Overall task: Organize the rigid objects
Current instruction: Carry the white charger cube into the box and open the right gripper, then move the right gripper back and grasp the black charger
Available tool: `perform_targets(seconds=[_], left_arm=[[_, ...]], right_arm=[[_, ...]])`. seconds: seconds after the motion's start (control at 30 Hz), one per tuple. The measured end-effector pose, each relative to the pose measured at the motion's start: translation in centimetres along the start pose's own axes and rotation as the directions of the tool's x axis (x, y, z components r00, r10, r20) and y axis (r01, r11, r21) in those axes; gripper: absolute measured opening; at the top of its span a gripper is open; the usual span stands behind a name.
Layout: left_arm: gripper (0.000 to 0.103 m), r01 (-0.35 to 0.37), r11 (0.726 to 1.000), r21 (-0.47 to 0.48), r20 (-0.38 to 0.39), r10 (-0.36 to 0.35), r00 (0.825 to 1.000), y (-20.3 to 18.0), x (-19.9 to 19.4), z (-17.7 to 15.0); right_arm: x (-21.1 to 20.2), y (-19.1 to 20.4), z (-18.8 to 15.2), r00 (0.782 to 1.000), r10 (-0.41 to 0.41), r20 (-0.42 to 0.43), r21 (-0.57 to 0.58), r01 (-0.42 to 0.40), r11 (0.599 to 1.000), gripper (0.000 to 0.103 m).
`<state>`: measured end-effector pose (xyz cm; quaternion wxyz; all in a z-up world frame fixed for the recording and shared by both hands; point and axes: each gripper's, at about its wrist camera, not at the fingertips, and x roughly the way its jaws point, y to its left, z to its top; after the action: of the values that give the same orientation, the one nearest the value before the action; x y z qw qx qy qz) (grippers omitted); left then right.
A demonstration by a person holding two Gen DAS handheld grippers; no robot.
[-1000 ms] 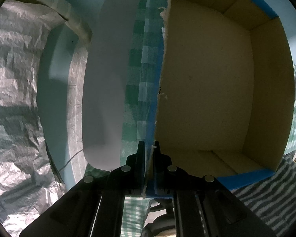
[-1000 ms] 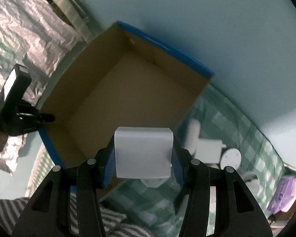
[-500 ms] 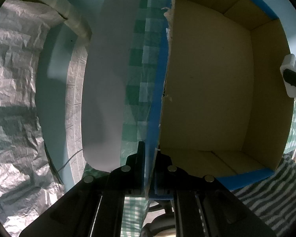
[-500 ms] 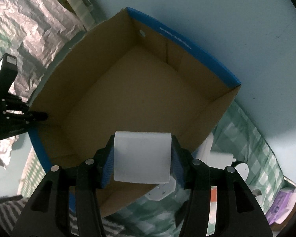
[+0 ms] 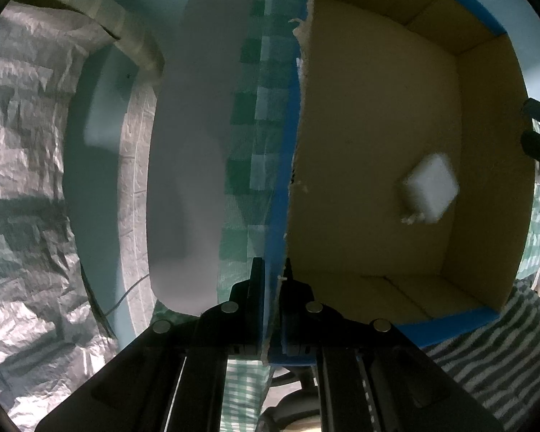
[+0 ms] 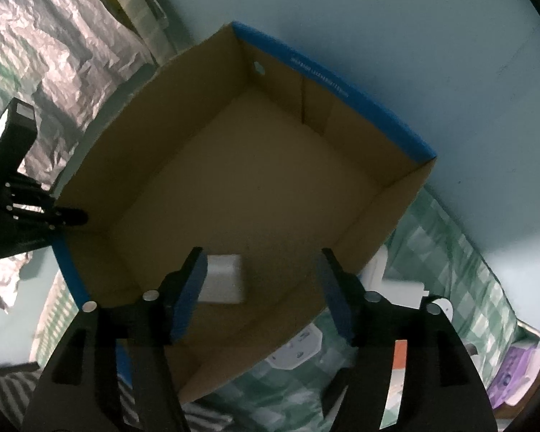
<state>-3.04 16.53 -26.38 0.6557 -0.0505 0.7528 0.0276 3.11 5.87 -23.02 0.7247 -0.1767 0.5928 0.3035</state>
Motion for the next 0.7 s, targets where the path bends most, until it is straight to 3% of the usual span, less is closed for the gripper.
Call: perform_targets(seconds=[0.7], left_arm=[[0.007, -0.016, 1.000, 0.018, -0.007, 0.016, 1.000, -0.2, -0.4, -0.1]], right_arm=[[-5.7, -2.7, -2.2, 0.998, -0.005, 0.055, 0.131, -0.003, 0.991, 0.070]])
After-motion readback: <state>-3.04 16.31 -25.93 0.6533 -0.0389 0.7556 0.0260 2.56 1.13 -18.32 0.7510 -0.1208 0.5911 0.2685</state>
